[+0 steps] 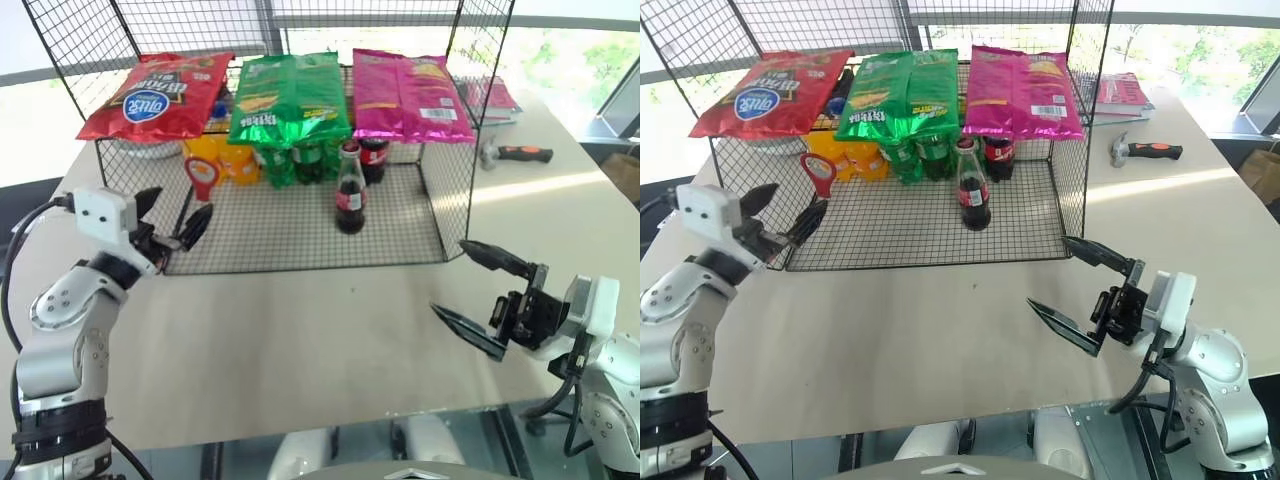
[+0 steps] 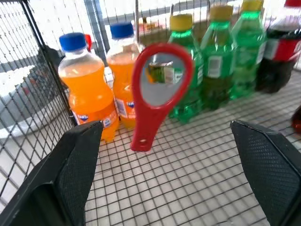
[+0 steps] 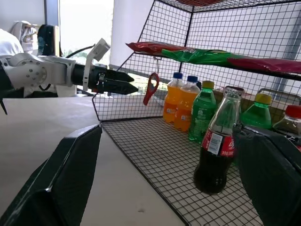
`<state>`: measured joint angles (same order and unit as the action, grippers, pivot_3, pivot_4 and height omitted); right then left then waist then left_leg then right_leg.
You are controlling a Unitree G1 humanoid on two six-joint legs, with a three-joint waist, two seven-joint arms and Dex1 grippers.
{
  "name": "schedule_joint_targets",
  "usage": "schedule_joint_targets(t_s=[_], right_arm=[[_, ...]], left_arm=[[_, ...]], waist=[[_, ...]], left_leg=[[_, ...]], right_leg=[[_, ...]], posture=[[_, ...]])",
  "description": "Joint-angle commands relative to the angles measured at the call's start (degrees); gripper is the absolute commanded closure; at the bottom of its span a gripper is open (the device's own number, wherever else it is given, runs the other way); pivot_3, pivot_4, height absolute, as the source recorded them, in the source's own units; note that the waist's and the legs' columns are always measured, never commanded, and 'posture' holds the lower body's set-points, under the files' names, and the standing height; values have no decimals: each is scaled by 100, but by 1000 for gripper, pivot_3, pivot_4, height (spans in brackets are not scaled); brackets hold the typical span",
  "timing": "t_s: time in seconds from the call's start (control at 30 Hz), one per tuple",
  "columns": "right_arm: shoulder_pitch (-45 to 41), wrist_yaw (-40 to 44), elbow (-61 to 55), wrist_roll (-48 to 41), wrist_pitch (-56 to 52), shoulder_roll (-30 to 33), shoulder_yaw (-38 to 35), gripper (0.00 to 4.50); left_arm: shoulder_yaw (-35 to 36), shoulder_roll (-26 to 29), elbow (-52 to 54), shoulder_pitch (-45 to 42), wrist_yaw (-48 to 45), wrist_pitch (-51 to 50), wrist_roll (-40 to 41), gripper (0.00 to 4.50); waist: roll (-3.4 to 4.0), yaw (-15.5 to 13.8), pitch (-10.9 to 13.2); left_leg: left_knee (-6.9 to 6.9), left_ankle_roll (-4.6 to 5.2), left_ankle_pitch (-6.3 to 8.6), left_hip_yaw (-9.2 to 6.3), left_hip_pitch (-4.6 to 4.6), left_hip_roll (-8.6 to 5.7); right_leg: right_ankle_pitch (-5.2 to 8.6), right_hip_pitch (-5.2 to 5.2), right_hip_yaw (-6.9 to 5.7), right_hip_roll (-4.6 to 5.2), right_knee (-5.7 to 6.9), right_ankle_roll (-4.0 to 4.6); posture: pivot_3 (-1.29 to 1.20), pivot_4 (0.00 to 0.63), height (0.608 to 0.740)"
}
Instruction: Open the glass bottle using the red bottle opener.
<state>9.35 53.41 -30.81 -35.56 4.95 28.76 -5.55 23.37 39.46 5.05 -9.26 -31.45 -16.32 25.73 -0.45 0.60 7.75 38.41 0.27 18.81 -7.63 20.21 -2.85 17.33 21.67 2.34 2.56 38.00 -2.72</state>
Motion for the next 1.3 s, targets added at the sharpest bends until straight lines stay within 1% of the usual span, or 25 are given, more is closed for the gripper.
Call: schedule_joint_targets(t_s=[0.03,0.1,0.2,0.23,0.27,0.3,0.33,0.37,0.43,0.5,0.67,0.87,0.93,1.0,1.07,1.23,1.27,1.3], right_arm=[[76,-44,-49,63,180,-51,-130,0],[107,-59,-41,83,208,-60,-145,0],[167,-93,-62,121,226,-78,-165,0],[196,-110,-81,135,224,-83,-170,0],[219,-131,-96,148,223,-86,-172,0],[237,-153,-110,157,221,-89,-176,0],[238,-181,-115,169,218,-94,-172,0],[238,-211,-124,178,213,-94,-166,0],[218,-259,-132,193,199,-88,-140,0],[199,-290,-140,196,183,-80,-122,0],[149,-335,-118,205,147,-57,-93,0],[138,-445,-202,97,-211,50,-85,0],[173,-505,-245,199,-292,96,-75,0],[211,-737,-217,420,-377,56,-46,0],[193,-792,-173,576,-380,57,5,0],[81,-799,-166,953,-801,376,257,0],[54,-855,-153,1052,-870,427,277,0],[43,-737,-145,821,-1114,543,277,0]], left_arm=[[-165,296,-501,-502,-63,64,-335,25],[-301,342,-834,-800,-145,130,-460,25],[-528,336,-1265,-1227,-459,268,-537,664],[-615,316,-1351,-1333,-586,309,-533,1015],[-663,284,-1450,-1426,-699,367,-538,1436],[-673,259,-1510,-1474,-769,413,-537,1652],[-672,242,-1602,-1528,-817,474,-539,2160],[-659,235,-1676,-1561,-856,535,-537,2514],[-655,234,-1774,-1604,-952,628,-523,3431],[-659,232,-1806,-1621,-1006,675,-522,4451],[-626,203,-1814,-1623,-1063,745,-474,4451],[-274,169,-1284,-1132,-1339,670,10,4451],[-83,155,-1064,-1001,-1411,445,346,4451],[29,205,-865,-851,-1615,180,667,4451],[74,244,-762,-771,-1717,9,818,4451],[135,213,-694,-837,-1774,-149,994,4451],[180,194,-642,-836,-1763,-307,1152,4451],[255,161,-550,-801,-1736,-576,1410,4451]], waist=[[0,-10,0],[0,-10,0],[3,-37,1],[2,-114,0],[2,-131,0],[1,-154,0],[0,-138,0],[0,-127,0],[-1,-94,0],[-1,-36,0],[-1,14,0],[-1,20,0],[-2,17,1],[-2,8,0],[-2,2,0],[-2,11,0],[-3,12,0],[-2,13,0]], left_leg=[[0,0,0,-1,1,0],[1,0,0,-1,1,0],[1,-1,-1,-2,0,-1],[2,-6,-4,-5,0,-1],[3,-17,-10,-16,0,-2],[4,-19,-12,-17,0,-2],[8,-23,-15,-22,0,-3],[9,-23,-15,-21,0,-4],[9,-22,-15,-19,0,-4],[8,-22,-15,-13,1,-3],[8,-21,-15,-12,4,-3],[9,-20,-15,-12,4,-2],[8,-20,-15,-12,5,-2],[9,-20,-15,-13,7,-1],[10,-20,-15,-14,7,-1],[13,-20,-15,-13,6,-1],[13,-20,-15,-13,5,-1],[13,-20,-15,-13,5,-1]], right_leg=[[0,0,-1,0,0,0],[0,1,-1,0,2,0],[0,1,-2,2,6,0],[0,1,-4,2,10,0],[-1,0,-17,2,19,1],[-1,0,-19,2,21,2],[-4,-1,-21,2,32,5],[-4,1,-19,2,35,5],[-3,4,-16,0,35,6],[-3,5,-13,-2,34,6],[-3,6,-12,-1,27,6],[-3,6,-5,-1,30,6],[-3,7,-6,-1,29,6],[-3,7,-8,-1,28,6],[-3,8,-8,0,29,6],[-3,8,-8,-1,31,6],[-3,8,-8,-1,31,6],[-3,8,-8,-1,31,6]], posture=[[0,150,740],[0,150,740],[0,150,740],[0,150,740],[0,150,740],[0,150,740],[0,150,740],[0,150,740],[0,150,740],[0,150,740],[0,150,740],[0,150,740],[0,150,740],[0,150,740],[0,150,740],[0,150,740],[0,150,740],[0,150,740]])
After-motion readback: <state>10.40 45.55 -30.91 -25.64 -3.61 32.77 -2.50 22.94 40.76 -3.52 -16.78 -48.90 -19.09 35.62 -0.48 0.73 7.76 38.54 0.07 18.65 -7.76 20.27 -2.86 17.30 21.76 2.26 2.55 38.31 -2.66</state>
